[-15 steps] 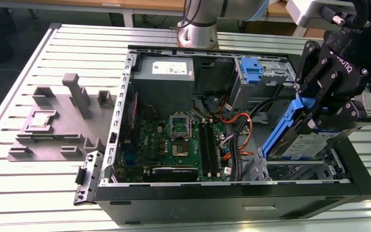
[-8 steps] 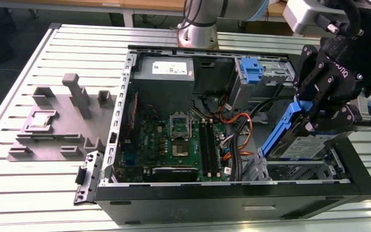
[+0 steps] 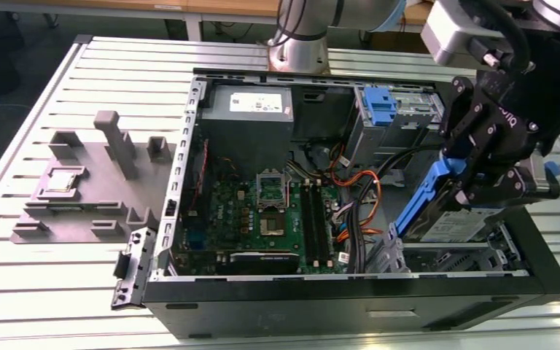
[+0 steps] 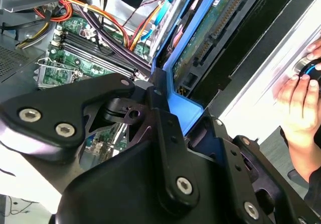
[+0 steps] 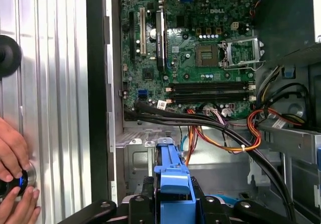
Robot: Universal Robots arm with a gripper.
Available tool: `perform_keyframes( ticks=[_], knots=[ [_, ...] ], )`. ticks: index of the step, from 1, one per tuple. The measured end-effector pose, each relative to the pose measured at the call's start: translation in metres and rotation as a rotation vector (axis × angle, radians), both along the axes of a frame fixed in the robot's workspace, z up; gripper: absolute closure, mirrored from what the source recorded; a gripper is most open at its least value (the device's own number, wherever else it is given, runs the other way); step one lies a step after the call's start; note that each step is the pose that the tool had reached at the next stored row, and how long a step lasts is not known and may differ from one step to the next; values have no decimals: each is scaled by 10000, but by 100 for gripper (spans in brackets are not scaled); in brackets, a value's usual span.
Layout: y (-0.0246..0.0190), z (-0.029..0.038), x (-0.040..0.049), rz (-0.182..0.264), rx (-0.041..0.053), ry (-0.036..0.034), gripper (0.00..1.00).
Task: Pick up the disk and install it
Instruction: 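Insert the disk into the insertion slot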
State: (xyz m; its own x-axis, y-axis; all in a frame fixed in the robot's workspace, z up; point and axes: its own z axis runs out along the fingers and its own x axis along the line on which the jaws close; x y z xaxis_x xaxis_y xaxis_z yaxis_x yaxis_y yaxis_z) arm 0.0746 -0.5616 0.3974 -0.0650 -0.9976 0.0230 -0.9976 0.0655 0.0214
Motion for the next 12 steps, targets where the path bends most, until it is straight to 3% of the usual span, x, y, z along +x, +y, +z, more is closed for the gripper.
perform_keyframes(
  ticks=[12],
  knots=[
    [-3,-140,0,0,3,0,63]
  ],
)
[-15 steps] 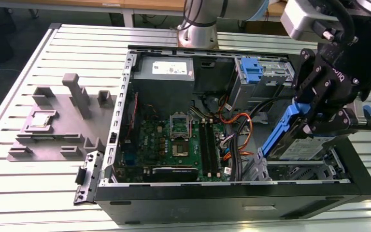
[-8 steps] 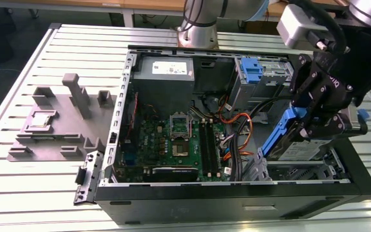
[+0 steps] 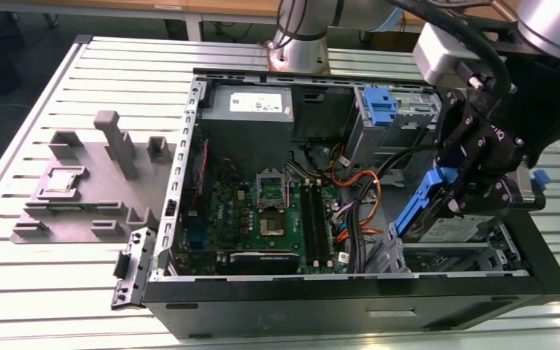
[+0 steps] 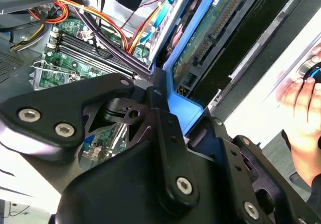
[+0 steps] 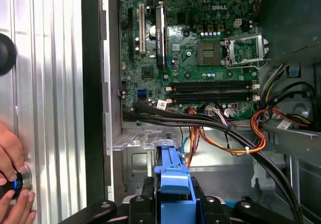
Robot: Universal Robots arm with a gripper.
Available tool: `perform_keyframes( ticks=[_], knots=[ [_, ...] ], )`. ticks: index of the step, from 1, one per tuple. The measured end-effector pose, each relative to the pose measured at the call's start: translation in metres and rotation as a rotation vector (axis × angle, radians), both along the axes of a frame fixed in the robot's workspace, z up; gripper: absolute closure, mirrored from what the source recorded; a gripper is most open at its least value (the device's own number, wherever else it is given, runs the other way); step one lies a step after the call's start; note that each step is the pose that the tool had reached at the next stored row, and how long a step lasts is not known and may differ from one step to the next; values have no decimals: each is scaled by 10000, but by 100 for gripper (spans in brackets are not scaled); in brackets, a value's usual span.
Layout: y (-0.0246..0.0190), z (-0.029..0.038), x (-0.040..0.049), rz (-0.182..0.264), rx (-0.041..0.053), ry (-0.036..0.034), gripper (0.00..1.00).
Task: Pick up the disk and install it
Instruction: 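Insert the disk into the insertion slot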
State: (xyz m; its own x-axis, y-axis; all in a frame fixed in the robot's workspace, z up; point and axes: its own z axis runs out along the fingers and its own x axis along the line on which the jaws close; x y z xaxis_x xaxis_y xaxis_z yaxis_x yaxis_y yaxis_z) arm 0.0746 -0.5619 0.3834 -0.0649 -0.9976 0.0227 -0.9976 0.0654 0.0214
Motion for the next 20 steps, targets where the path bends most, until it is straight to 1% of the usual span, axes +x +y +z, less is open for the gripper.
perform_keyframes(
  ticks=[20],
  knots=[
    [-5,-213,0,0,7,0,63]
  ],
)
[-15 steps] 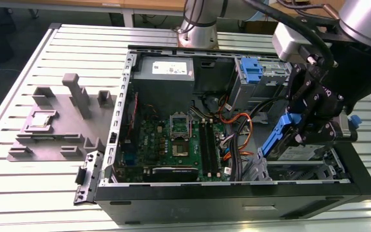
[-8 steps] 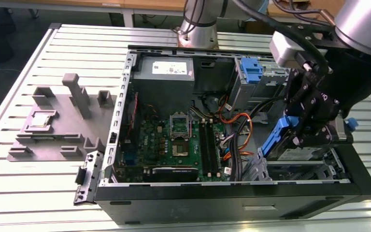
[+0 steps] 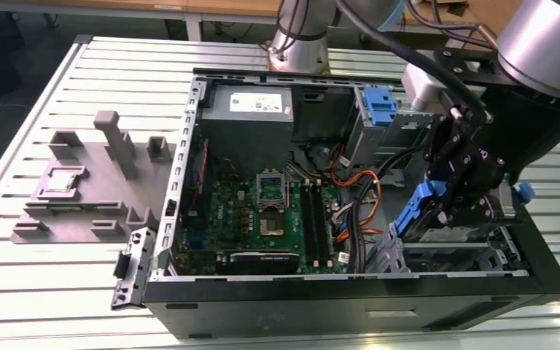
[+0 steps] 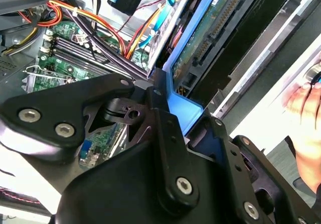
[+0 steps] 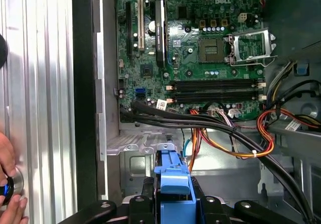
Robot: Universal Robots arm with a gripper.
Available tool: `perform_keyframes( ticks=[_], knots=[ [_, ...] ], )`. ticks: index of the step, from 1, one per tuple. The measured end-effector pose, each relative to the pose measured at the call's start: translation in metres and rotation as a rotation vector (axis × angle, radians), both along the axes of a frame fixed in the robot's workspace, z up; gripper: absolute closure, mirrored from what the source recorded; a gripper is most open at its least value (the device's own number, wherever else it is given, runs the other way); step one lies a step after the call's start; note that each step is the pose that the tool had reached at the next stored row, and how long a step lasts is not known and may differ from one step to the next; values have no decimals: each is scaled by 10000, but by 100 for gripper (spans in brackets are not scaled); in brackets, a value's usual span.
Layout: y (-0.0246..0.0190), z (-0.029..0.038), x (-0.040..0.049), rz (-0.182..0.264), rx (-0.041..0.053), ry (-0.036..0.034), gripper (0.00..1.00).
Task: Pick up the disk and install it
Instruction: 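Insert the disk into the insertion slot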
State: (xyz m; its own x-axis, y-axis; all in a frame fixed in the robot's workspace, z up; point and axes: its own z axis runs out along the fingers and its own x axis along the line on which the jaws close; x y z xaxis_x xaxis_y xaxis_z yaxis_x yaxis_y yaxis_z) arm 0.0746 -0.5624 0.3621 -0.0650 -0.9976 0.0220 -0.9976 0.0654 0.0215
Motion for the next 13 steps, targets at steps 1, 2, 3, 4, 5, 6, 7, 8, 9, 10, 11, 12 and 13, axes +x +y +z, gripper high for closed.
perform_keyframes(
  ticks=[1,2,3,4,5,6,7,8,9,10,11,12,13],
  knots=[
    [0,-10,0,0,0,0,63],
    [0,-20,0,0,1,0,63],
    [0,-30,0,0,0,0,63],
    [0,-40,0,0,1,0,63],
    [0,-50,0,0,1,0,63],
    [-1,-60,0,0,2,0,63],
    [-1,-69,0,0,1,0,63],
    [-1,-78,0,0,0,0,63],
    [-1,-86,0,0,0,0,63],
    [-1,-95,0,0,0,0,63],
    [-1,-103,0,0,1,0,63],
    [-1,-112,0,0,0,0,63],
    [-1,-121,0,0,1,0,63]
  ],
)
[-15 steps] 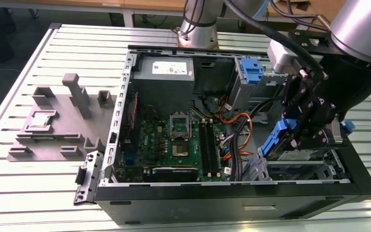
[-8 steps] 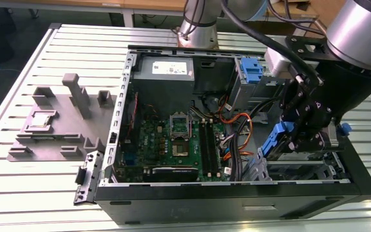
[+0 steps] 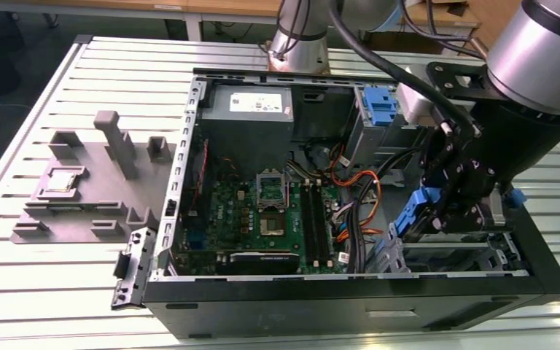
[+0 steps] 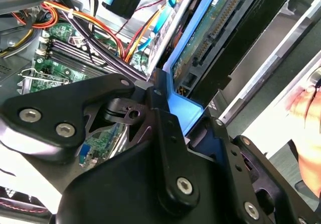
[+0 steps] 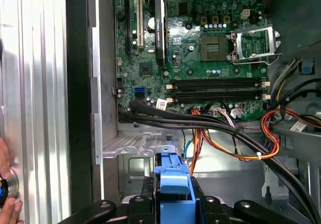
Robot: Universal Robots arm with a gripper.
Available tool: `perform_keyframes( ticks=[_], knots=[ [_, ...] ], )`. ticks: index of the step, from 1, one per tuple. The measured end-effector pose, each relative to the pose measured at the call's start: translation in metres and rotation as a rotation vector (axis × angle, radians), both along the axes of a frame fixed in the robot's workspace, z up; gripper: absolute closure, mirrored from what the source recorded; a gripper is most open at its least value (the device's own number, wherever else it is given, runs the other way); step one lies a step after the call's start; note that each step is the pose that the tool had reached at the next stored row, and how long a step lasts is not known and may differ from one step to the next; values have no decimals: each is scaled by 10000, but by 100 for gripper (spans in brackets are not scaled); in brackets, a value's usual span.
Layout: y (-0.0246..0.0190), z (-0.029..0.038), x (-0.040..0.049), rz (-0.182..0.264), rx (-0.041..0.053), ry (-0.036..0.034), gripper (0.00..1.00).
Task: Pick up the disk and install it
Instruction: 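Insert the disk into the insertion slot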
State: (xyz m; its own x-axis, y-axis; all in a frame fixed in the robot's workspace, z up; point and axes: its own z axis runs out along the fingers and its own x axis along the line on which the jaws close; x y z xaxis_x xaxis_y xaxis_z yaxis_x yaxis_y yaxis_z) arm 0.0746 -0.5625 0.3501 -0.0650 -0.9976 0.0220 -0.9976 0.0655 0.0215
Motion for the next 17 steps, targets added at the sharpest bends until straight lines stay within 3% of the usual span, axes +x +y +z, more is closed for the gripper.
perform_keyframes(
  ticks=[13,17],
  knots=[
    [0,-128,0,0,0,0,63],
    [0,-134,0,0,0,0,63]
  ],
)
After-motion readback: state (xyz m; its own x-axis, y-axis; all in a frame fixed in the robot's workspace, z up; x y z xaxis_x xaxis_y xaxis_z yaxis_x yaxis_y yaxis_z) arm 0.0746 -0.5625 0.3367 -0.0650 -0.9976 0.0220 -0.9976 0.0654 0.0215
